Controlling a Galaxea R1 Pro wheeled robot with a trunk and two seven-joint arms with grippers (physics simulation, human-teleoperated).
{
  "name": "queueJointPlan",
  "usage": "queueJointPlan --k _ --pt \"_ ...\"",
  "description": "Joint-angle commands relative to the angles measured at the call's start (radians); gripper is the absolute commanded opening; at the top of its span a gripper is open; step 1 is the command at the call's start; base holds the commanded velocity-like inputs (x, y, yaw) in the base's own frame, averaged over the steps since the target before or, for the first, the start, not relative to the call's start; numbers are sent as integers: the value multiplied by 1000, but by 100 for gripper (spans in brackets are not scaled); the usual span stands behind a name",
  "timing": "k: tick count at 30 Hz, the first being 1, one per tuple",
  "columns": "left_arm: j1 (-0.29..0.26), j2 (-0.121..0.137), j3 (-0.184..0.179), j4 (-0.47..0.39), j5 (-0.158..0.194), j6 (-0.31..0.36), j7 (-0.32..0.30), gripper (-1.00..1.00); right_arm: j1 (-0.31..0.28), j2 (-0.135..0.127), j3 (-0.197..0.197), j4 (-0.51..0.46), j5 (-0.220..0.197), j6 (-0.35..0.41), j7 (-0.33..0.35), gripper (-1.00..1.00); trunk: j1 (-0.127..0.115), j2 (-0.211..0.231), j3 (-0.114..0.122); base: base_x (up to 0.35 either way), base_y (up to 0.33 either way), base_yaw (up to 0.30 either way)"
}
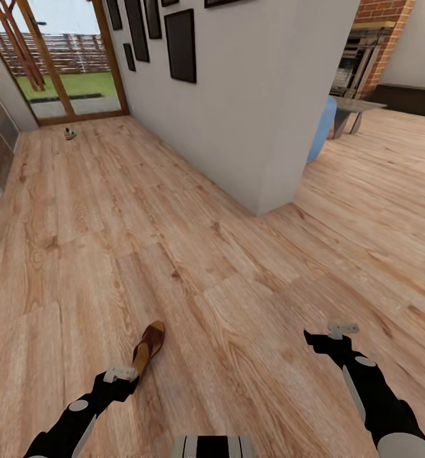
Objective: Pick up the two gym shoes and the two sandals from the corridor floor and place them onto the hallstand (shoe rack) in the corridor, making sure they are on the rack and not on the floor. Arrange them so the two gym shoes are next to each other and the two sandals are next to each other.
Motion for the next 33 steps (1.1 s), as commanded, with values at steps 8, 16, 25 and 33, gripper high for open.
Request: queueJointPlan --k 8,16,25,33 --pt "-1 -1 7 0 -11 -5 -7 100 0 1 -3 -2 10 5 8 100 3 -2 -45 0 0 0" --pt "0 -1 7 0 -11 -5 -7 100 0 1 -2 -2 10 5 8 100 7 -4 -88 0 0 0" --pt "1 0 7 -1 -11 -6 -7 100 0 1 -2 -2 10 5 8 100 10 -5 -126 0 0 0" --pt "3 0 7 -1 -11 -7 -7 100 0 1 -2 -2 10 5 8 100 10 -5 -138 0 0 0"
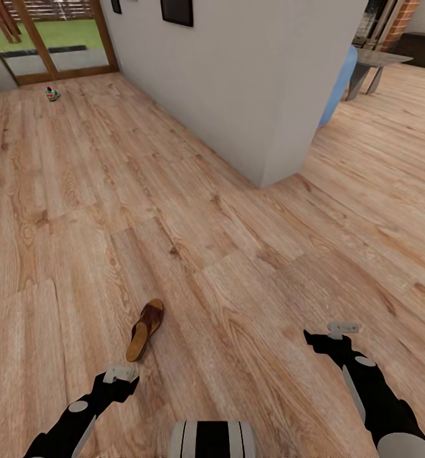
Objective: Pick up the two gym shoes and the two sandals from the corridor floor and place them onto the hallstand (shoe rack) in the corridor, making sure they are on the rack and not on the floor. Arrange them so the two gym shoes are next to each other and the two sandals are next to each other.
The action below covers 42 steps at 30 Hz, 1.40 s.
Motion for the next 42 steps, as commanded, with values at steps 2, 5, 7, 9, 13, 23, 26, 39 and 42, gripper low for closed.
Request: queueJointPlan --k 2,5,7,9,13,23,26,39,42 --pt "0 -1 8 0 -11 -5 -7 100 0 1 -4 -2 10 5 8 100 0 0 -4 0 0 0" --pt "1 -1 8 0 -11 -5 -7 100 0 1 -5 -2 10 5 8 100 0 0 -7 0 0 0" --pt "1 -1 8 0 -11 -6 -7 100 0 1 -5 -2 10 5 8 100 0 0 -8 0 0 0" --pt "2 -1 8 -2 -11 -7 -7 100 0 1 -5 -2 10 5 8 100 0 0 -9 25 0 0" --pt "4 -2 8 -3 -11 -8 -6 100 0 1 -5 -2 10 5 8 100 0 0 -10 147 20 0" --pt "5 -1 8 -6 -11 -10 -6 100 0 1 -5 -2 10 5 8 100 0 0 -11 146 19 0" --pt "4 -1 9 -6 -11 -10 -6 100 0 1 -5 -2 10 5 8 100 0 0 -11 34 4 0" --pt "4 -2 8 -6 -11 -10 -6 100 0 1 -5 -2 10 5 8 100 0 0 -11 17 1 0" --pt "4 -2 8 -4 -11 -10 -6 100 0 1 -5 -2 10 5 8 100 0 0 -11 176 0 0"
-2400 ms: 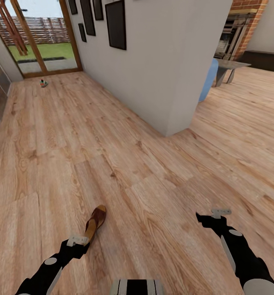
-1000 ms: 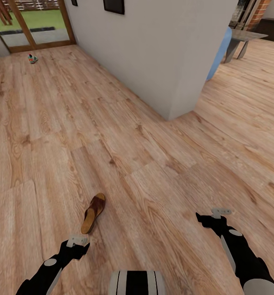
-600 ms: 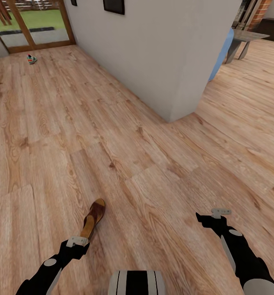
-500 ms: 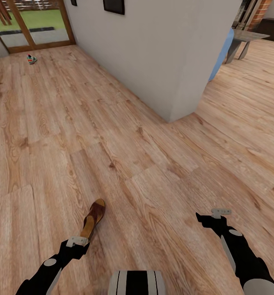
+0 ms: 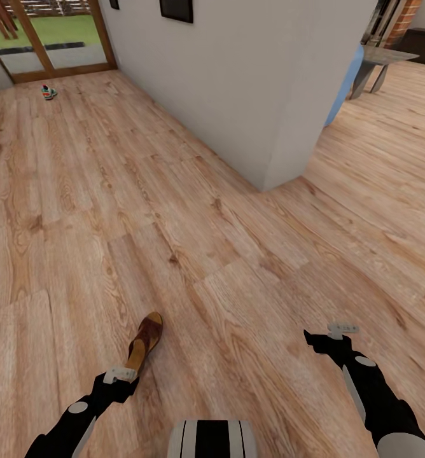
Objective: Pick up the two gym shoes and the two sandals from the corridor floor and place them onto the hallstand (shoe rack) in the corridor, making sure they are on the rack and not on the floor. Arrange them so the two gym shoes are next to each other and the two sandals are next to each other.
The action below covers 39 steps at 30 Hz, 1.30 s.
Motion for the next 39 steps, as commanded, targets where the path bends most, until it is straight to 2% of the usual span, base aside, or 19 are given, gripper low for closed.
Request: queueJointPlan --k 1,32,39 --pt "-1 -1 8 2 -11 -5 -7 100 0 1 -4 -2 10 5 8 100 0 0 -1 214 0 0" --pt "1 -2 6 -2 -11 -6 -8 100 0 1 -4 -2 10 5 8 100 0 0 -1 46 0 0" --pt "1 -2 7 -4 -11 -5 -8 100 0 1 -4 -3 10 5 8 100 3 -2 -31 0 0 0"
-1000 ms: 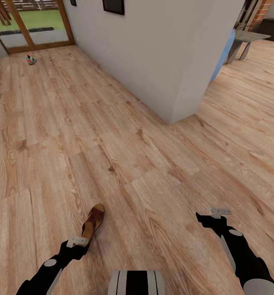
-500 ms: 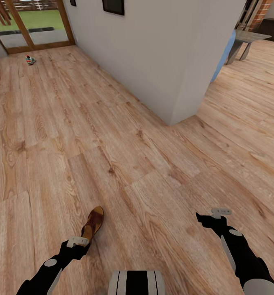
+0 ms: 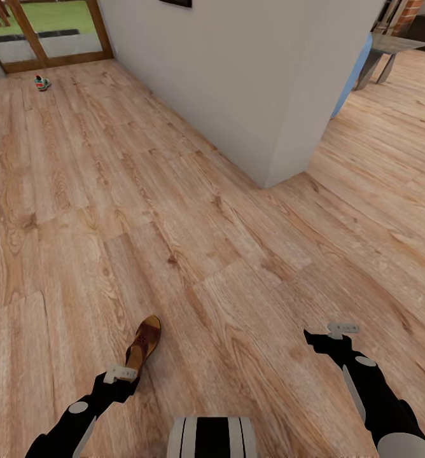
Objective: Pick up the two gym shoes and the two sandals from the corridor floor and place them onto the hallstand (shoe rack) in the corridor, making sure they are on the rack and not on the floor. Arrange them so the two gym shoes are next to each other and the two sandals are next to each other.
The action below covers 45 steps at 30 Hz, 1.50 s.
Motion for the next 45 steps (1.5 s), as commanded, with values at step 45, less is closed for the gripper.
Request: queueJointPlan --k 45 --pt "-1 -1 8 -4 -10 -6 -6 100 0 1 -4 -4 10 5 8 100 8 -4 -109 31 0 0"
